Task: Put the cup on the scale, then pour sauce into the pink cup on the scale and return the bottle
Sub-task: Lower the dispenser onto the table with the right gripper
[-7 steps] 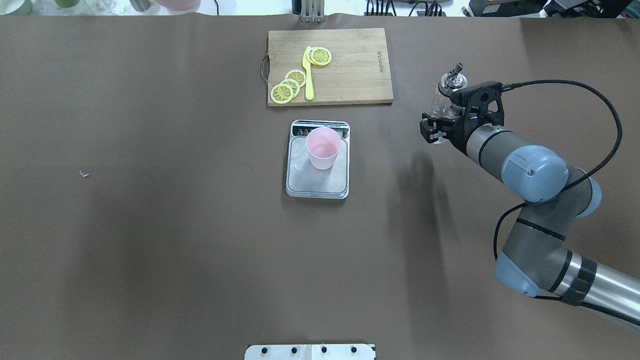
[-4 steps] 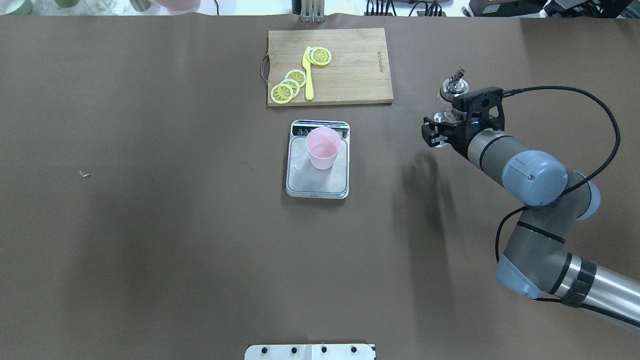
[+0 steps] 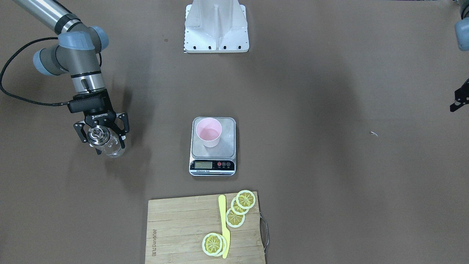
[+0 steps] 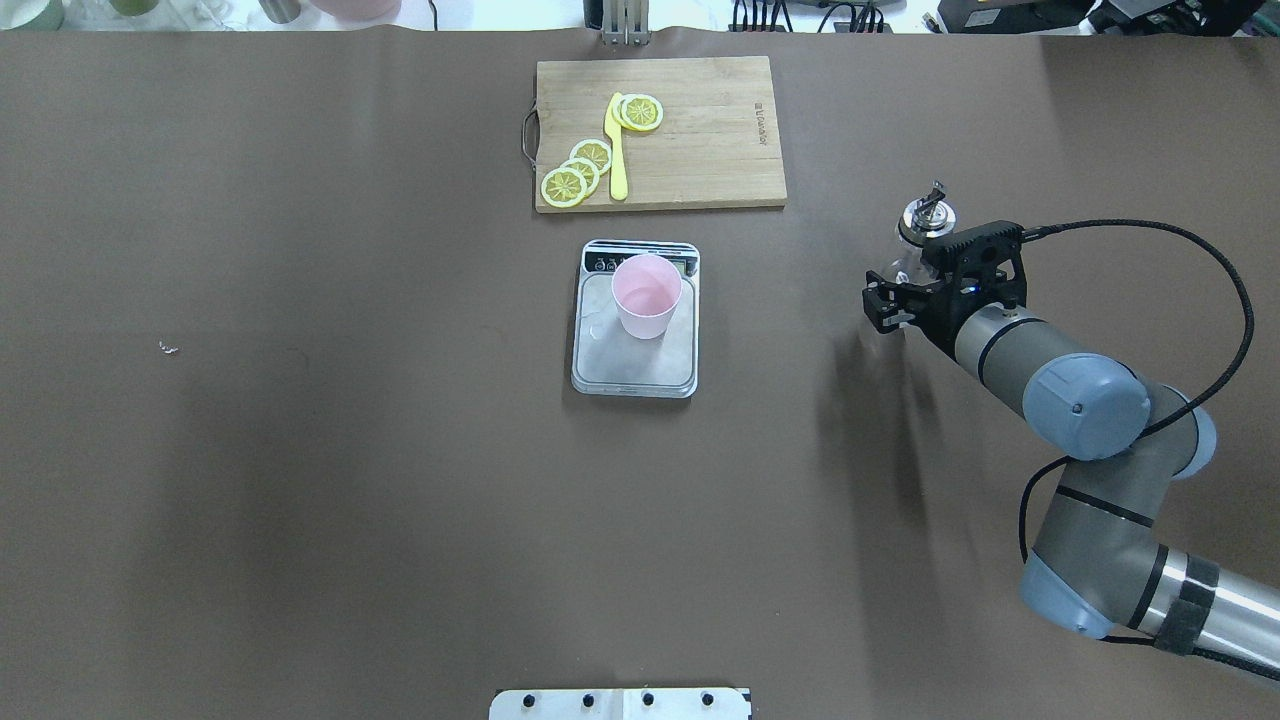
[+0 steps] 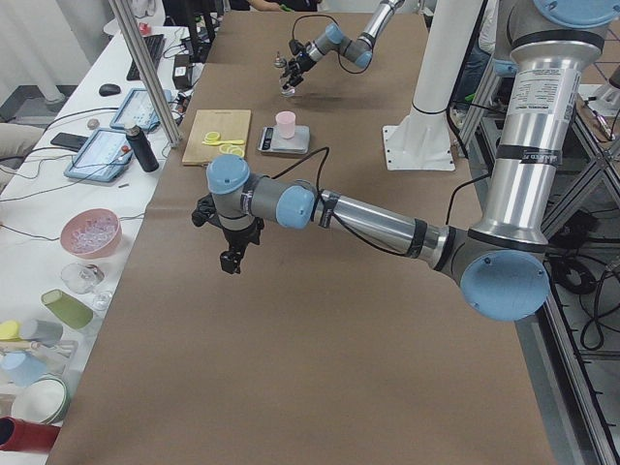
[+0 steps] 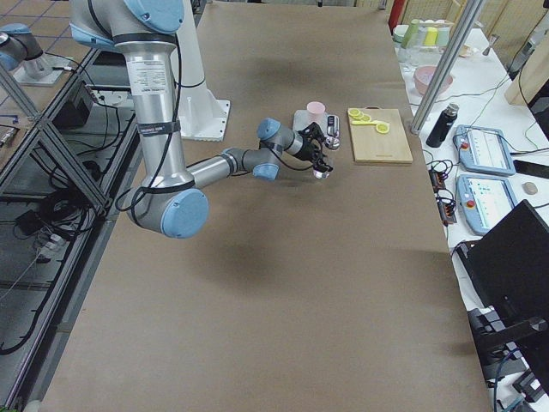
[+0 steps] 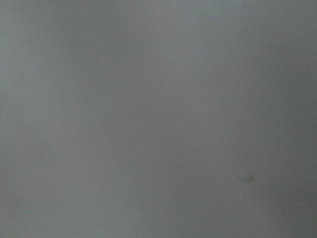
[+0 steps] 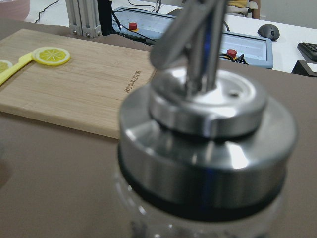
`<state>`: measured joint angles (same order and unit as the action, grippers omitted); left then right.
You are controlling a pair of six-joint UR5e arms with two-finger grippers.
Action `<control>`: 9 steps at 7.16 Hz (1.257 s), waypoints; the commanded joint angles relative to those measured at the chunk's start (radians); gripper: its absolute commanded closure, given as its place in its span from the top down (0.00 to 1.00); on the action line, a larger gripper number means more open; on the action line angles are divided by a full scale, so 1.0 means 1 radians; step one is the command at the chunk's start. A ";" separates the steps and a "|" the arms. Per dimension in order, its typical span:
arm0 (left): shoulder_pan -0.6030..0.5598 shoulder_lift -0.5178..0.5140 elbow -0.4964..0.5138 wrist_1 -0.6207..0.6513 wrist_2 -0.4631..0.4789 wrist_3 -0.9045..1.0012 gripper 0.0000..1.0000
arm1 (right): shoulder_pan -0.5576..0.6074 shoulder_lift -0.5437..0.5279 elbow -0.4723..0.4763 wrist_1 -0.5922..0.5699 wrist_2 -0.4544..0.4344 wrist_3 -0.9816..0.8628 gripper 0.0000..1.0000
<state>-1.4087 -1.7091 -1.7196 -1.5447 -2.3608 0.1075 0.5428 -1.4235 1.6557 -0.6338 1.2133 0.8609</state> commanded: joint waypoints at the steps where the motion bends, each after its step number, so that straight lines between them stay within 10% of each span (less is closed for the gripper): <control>1: 0.001 -0.001 0.000 0.000 0.000 0.000 0.98 | -0.023 -0.002 0.001 0.005 -0.021 0.010 0.00; 8: 0.001 -0.003 -0.001 0.000 0.000 -0.003 0.98 | -0.064 0.005 -0.040 0.085 -0.041 0.037 0.00; 9: 0.001 -0.004 -0.001 0.000 0.000 -0.003 0.98 | -0.064 0.003 -0.042 0.085 -0.040 0.023 0.28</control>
<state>-1.4082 -1.7124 -1.7209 -1.5447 -2.3608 0.1043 0.4791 -1.4208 1.6148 -0.5515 1.1717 0.8952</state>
